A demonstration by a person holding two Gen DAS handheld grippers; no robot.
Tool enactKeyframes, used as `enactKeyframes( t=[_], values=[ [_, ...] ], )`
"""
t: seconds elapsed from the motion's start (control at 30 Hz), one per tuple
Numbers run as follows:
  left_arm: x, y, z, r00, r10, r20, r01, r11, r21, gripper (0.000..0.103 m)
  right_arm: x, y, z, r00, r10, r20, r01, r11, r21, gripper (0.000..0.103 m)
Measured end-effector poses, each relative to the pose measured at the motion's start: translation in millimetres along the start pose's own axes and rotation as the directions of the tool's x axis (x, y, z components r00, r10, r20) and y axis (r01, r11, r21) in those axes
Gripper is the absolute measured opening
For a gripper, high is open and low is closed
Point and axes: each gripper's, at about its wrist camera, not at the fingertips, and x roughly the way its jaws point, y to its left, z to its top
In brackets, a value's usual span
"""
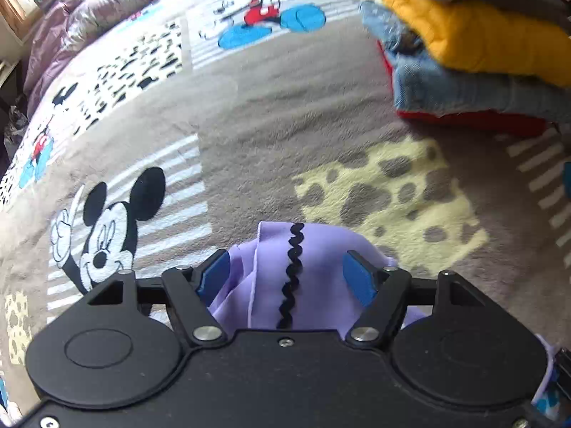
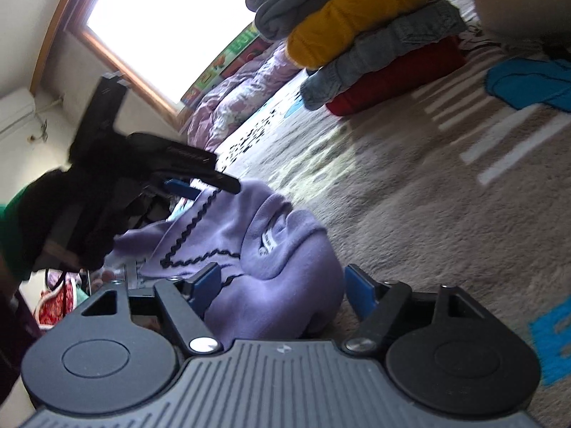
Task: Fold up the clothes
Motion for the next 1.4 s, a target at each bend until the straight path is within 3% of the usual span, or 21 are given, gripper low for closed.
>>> enactKeyframes(
  t=[0.07, 0.17, 0.23, 0.33, 0.5, 0.6, 0.83, 1.17, 1.3, 1.4],
  values=[
    [9, 1, 2, 1.0, -0.011, -0.023, 0.011, 1.0, -0.008, 0.07, 2, 0, -2, 1.0, 0.002, -0.005, -0.002, 1.0, -0.008, 0.067],
    [16, -3, 1, 0.999, -0.012, -0.039, 0.012, 1.0, 0.003, 0.057, 3, 0, -3, 1.0, 0.004, -0.006, -0.004, 1.0, -0.013, 0.063],
    [14, -4, -1, 0.999, -0.014, -0.032, 0.015, 1.0, 0.009, 0.034, 3, -1, -3, 1.0, 0.01, -0.005, -0.01, 1.0, -0.006, 0.058],
    [2, -1, -7, 1.0, -0.029, 0.002, 0.029, 1.0, 0.006, 0.018, 2, -4, -3, 1.0, 0.022, -0.003, -0.022, 1.0, 0.011, 0.042],
    [-39, 4, -21, 0.993, -0.081, 0.091, 0.081, 0.997, 0.001, 0.012, -1, 0, -4, 0.999, 0.039, 0.021, -0.039, 0.999, -0.021, 0.033],
    [-76, 9, -34, 0.977, -0.131, 0.171, 0.135, 0.991, -0.015, 0.011, -5, 4, -5, 0.998, 0.046, 0.044, -0.044, 0.998, -0.044, 0.031],
    [-164, 32, -88, 0.917, -0.182, 0.355, 0.215, 0.975, -0.054, 0.007, -29, 25, -4, 0.988, 0.102, 0.115, -0.092, 0.992, -0.092, 0.028],
    [-248, 71, -165, 0.804, -0.194, 0.562, 0.332, 0.93, -0.155, 0.006, -81, 92, -2, 0.963, 0.205, 0.174, -0.168, 0.963, -0.209, 0.025],
    [-280, 90, -186, 0.749, -0.179, 0.638, 0.379, 0.905, -0.192, 0.006, -101, 126, 14, 0.953, 0.247, 0.174, -0.194, 0.942, -0.275, 0.024],
    [-297, 103, -196, 0.718, -0.163, 0.677, 0.398, 0.894, -0.207, 0.006, -115, 153, 34, 0.95, 0.264, 0.167, -0.195, 0.919, -0.343, 0.024]
  ],
)
